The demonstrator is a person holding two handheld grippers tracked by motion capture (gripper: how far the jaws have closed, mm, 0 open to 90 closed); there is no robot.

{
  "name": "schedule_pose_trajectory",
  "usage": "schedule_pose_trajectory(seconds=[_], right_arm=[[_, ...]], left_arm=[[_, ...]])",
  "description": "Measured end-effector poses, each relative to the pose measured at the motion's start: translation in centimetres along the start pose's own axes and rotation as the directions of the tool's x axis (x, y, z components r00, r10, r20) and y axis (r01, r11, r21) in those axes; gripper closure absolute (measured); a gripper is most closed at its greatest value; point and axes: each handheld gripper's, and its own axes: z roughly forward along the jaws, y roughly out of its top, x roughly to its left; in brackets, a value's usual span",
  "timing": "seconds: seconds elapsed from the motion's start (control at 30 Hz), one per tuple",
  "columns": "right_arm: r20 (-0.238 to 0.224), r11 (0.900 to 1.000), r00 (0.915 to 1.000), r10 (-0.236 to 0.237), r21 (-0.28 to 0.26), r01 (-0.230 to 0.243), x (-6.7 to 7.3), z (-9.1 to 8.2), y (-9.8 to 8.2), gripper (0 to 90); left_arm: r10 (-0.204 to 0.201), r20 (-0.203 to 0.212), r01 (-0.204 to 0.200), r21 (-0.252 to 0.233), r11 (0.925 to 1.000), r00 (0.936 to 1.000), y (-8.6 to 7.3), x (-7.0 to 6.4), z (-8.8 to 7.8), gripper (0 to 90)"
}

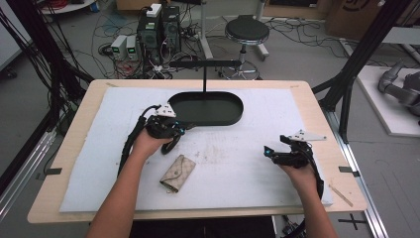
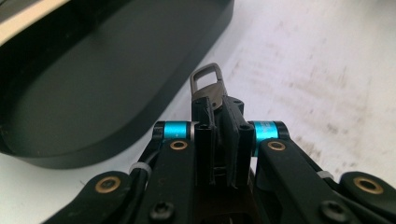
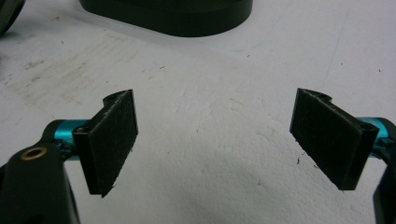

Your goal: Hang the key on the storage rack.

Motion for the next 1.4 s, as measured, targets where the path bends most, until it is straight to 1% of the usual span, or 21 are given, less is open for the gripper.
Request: schedule_pose_trajectory(seconds=[0.03,0.07,0.13,0.33,0.53,0.57,0.6,0.73,0.8,0.87,0.97,1.07,1.13,1.23,1.33,1.4], right_arm=[[0.0,1.0,1.0,0.002,0.0,-0.002,0.0,0.0,0.0,15.5],[0.0,1.0,1.0,0.002,0.0,-0.002,0.0,0.0,0.0,15.5],[-0.001,1.0,1.0,0.005,-0.004,-0.005,0.0,-0.1,0.0,15.5],[-0.002,1.0,1.0,0.006,0.0,-0.006,0.0,-0.1,0.0,15.4],[-0.003,1.0,1.0,0.005,0.001,-0.005,0.0,0.0,0.0,15.4],[-0.003,1.0,1.0,0.003,0.001,-0.003,0.0,0.0,0.0,15.5],[-0.003,1.0,1.0,0.003,0.001,-0.003,0.0,0.0,0.0,15.5],[-0.002,1.0,1.0,0.001,-0.002,-0.001,0.0,0.0,-0.1,15.4],[-0.004,1.0,1.0,0.002,-0.002,-0.002,0.0,0.1,-0.1,15.4],[-0.005,1.0,1.0,0.007,0.001,-0.007,0.0,0.1,-0.1,15.5],[-0.006,1.0,1.0,0.002,0.006,-0.002,0.1,0.2,-0.1,15.4],[-0.005,1.0,1.0,0.0,0.004,0.0,0.1,0.2,-0.1,15.5],[-0.004,1.0,1.0,-0.001,0.005,0.001,0.1,0.2,-0.2,15.5],[-0.004,1.0,1.0,0.006,0.007,-0.006,0.0,0.2,-0.2,15.4],[-0.005,1.0,1.0,0.008,0.011,-0.008,0.0,0.3,-0.2,15.5],[-0.005,1.0,1.0,0.003,0.013,-0.003,0.0,0.4,-0.3,15.4]], left_arm=[[0.01,-0.008,-0.01,0.006,0.9999,0.9999,0.4,0.1,-0.3,83.5],[0.01,-0.008,-0.01,0.006,0.9999,0.9999,0.4,0.1,-0.3,83.5],[0.018,-0.006,-0.018,0.001,0.9998,0.9998,0.9,0.2,-0.5,83.5],[0.046,-0.021,-0.047,-0.015,0.9988,0.9987,2.6,0.3,-1.1,83.5],[0.06,-0.031,-0.061,-0.036,0.9975,0.9977,4.4,0.6,-1.7,83.6],[0.067,-0.037,-0.068,-0.038,0.997,0.9971,5.1,0.7,-1.9,83.6],[0.067,-0.037,-0.068,-0.038,0.997,0.9971,5.1,0.7,-1.9,83.6],[0.079,-0.051,-0.082,-0.045,0.9957,0.9956,6.4,1.0,-2.3,83.6],[0.077,-0.044,-0.08,-0.056,0.9952,0.996,7.1,1.2,-2.6,83.6],[0.078,-0.054,-0.081,-0.057,0.9951,0.9955,7.7,1.5,-2.9,83.6],[0.066,-0.054,-0.07,-0.084,0.994,0.9964,8.3,1.9,-3.2,83.5],[0.071,-0.065,-0.076,-0.083,0.9937,0.9954,9.0,2.4,-3.6,83.6],[0.059,-0.062,-0.065,-0.1,0.9929,0.9964,9.4,2.8,-3.9,83.6],[0.054,-0.081,-0.062,-0.104,0.9926,0.9952,10.0,3.5,-4.3,83.6],[0.039,-0.092,-0.051,-0.13,0.9902,0.995,10.8,4.1,-4.7,83.6],[0.041,-0.102,-0.054,-0.132,0.9898,0.994,11.5,4.4,-4.8,83.6]])
